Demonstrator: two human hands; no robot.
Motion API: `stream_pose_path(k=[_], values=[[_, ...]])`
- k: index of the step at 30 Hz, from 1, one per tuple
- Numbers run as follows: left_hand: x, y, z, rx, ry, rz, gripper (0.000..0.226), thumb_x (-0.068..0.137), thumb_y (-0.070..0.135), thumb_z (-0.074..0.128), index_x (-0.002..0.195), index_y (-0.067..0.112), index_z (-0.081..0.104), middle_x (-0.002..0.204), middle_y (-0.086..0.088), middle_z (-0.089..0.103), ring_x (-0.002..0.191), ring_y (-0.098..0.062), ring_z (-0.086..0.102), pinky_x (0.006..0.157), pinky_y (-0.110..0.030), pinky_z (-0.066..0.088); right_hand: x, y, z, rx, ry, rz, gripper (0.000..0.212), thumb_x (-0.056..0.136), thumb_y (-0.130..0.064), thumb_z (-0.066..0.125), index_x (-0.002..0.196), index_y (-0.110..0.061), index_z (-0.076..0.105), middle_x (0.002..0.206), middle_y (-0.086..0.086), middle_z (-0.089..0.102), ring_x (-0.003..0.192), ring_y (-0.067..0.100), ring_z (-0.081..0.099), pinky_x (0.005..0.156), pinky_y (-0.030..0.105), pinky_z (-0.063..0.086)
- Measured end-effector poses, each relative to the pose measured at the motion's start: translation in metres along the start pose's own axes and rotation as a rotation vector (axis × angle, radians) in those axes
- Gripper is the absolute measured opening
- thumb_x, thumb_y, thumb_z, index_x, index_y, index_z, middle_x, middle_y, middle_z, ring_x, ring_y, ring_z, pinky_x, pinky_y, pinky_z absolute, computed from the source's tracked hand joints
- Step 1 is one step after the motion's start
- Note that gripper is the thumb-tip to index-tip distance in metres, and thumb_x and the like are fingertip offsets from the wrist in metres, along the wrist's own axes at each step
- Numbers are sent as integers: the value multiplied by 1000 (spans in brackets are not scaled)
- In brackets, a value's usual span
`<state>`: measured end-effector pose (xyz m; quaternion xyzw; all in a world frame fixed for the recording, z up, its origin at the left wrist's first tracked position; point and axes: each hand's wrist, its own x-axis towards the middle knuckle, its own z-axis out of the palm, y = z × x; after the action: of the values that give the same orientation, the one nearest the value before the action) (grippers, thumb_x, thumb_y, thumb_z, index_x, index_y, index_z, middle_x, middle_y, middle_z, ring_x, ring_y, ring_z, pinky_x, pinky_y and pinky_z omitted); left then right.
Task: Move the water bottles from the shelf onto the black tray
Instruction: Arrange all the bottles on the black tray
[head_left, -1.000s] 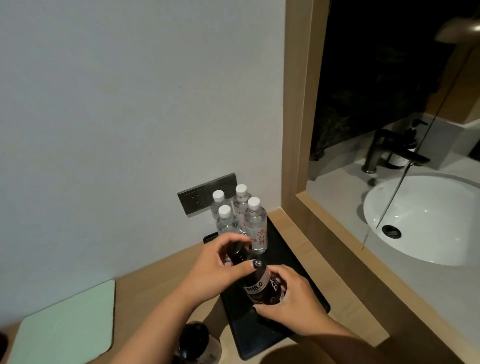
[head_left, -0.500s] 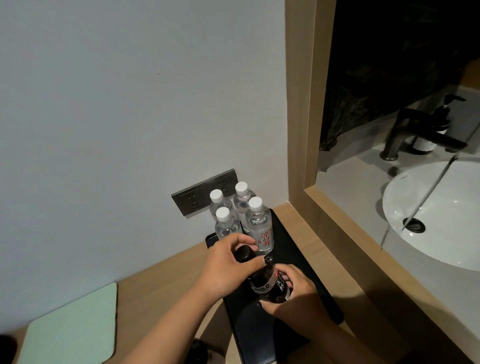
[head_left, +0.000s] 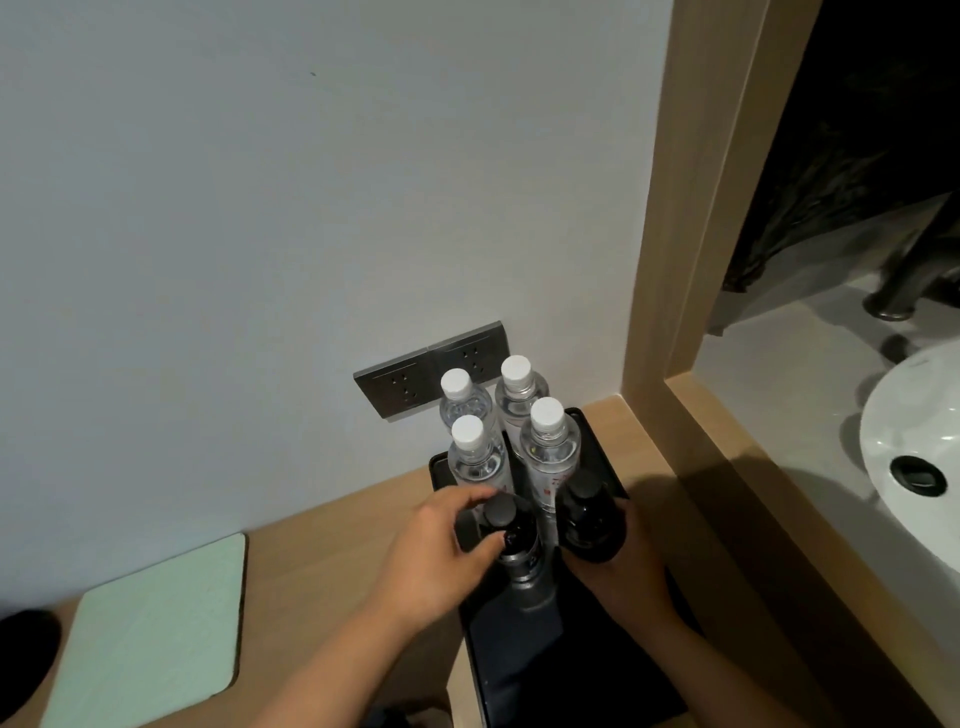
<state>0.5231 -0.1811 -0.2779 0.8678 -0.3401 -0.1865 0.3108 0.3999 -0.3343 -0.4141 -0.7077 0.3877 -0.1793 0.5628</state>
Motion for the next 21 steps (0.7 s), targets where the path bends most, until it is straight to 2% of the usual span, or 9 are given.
stream_pose_path(k=[2,6,8,13,16,21], values=[[4,-2,8,50,6,21,44,75,28,74,118,31,62,114,15,64,107,-1,58,96,-22,47,5,0,2,1,-7,17,66,53,-16,90,100,-38,49,109,-1,63,100,10,61,82,22,47],[9,-3,18,113,94,55,38,73,33,76,109,30,65,106,15,67,102,-5,61,89,-23,48,9,-1,2,-24,-29,10,65,50,-31,89,101,-37,49,108,0,62,100,12,62,84,30,52],[9,-5,19,148,90,70,38,75,35,74,111,31,64,107,14,67,103,-7,61,89,-27,49,9,-2,2,-53,-38,-4,65,52,-28,90,103,-34,50,107,-2,63,100,11,63,85,31,53],[7,-7,19,218,52,88,43,80,35,69,122,29,59,120,9,65,114,-12,58,94,-29,47,4,-10,1,-63,-68,21,64,58,-23,90,104,-36,49,107,-8,63,99,3,61,80,17,47],[7,-6,18,246,37,103,43,82,34,67,123,28,58,121,8,65,115,-13,58,94,-31,48,1,-13,1,-68,-83,37,61,60,-21,88,107,-31,50,105,-9,62,98,1,60,76,15,46],[4,-1,15,254,46,85,39,81,32,69,119,28,60,114,7,67,108,-13,60,89,-28,48,0,-8,4,-140,-87,6,54,55,-22,83,99,-33,53,100,-6,64,96,8,63,81,30,54]])
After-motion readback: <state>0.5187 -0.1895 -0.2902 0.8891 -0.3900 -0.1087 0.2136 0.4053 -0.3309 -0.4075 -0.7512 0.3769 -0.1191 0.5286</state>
